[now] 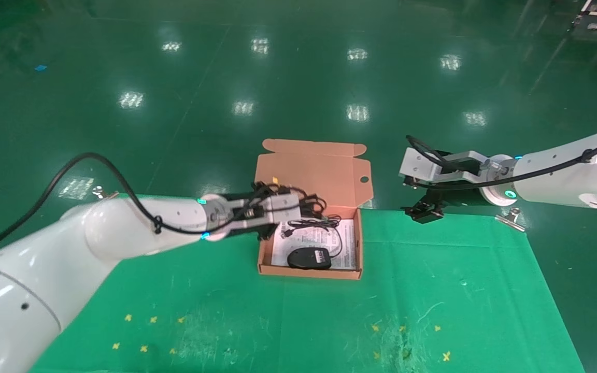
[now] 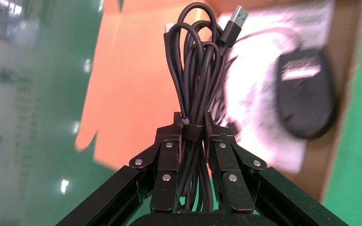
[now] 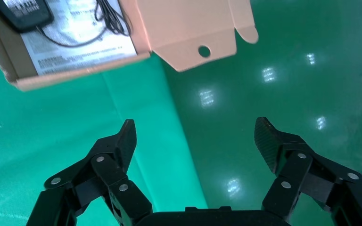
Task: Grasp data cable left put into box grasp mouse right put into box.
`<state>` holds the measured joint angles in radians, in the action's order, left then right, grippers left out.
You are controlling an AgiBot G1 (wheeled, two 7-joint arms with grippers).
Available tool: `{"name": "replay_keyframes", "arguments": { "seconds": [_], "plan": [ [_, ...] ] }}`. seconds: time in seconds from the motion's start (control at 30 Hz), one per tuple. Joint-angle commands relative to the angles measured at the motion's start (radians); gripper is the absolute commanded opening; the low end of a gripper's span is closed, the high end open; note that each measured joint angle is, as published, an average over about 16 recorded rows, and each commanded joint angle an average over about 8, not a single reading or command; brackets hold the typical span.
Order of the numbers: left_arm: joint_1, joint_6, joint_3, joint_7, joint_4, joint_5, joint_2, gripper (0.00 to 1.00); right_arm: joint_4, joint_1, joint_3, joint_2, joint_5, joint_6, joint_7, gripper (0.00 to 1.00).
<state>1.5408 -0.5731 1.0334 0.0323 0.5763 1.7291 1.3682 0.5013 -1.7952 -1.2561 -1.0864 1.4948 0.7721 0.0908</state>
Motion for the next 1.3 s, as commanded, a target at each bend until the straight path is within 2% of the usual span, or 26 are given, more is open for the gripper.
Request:
{"name": "replay_keyframes", "arguments": {
  "seconds": [0.03,0.17,0.2,0.43,0.47,1.0,1.3],
  "plan": [
    [-0.012,0.005,0.014,0.038,0.011,-0.046,0.002,0.00,0.005,-0.002,-0.001,0.013,0.002,0.003,0.001,1.00],
    [-0.014,-0.004,0.044,0.092,0.013,-0.126,0.001,0.00,0.014,-0.007,-0.001,0.033,0.004,0.007,0.002,1.00],
    [-0.014,-0.007,0.051,0.103,0.012,-0.143,0.001,0.05,0.015,-0.007,-0.001,0.037,0.005,0.007,0.002,1.00],
    [-0.010,-0.018,0.079,0.149,-0.001,-0.215,0.004,0.93,0.020,-0.011,-0.003,0.047,0.009,0.007,0.005,1.00],
    [-0.010,-0.019,0.081,0.150,-0.002,-0.219,0.004,1.00,0.020,-0.011,-0.003,0.047,0.010,0.007,0.005,1.00],
    [-0.006,-0.015,0.072,0.140,0.021,-0.211,-0.014,1.00,0.021,-0.018,-0.001,0.045,0.009,0.002,0.006,1.00],
    [0.091,0.079,0.047,0.149,0.034,-0.201,-0.041,1.00,0.046,-0.106,0.003,0.053,0.048,-0.038,-0.009,1.00]
  ]
}}
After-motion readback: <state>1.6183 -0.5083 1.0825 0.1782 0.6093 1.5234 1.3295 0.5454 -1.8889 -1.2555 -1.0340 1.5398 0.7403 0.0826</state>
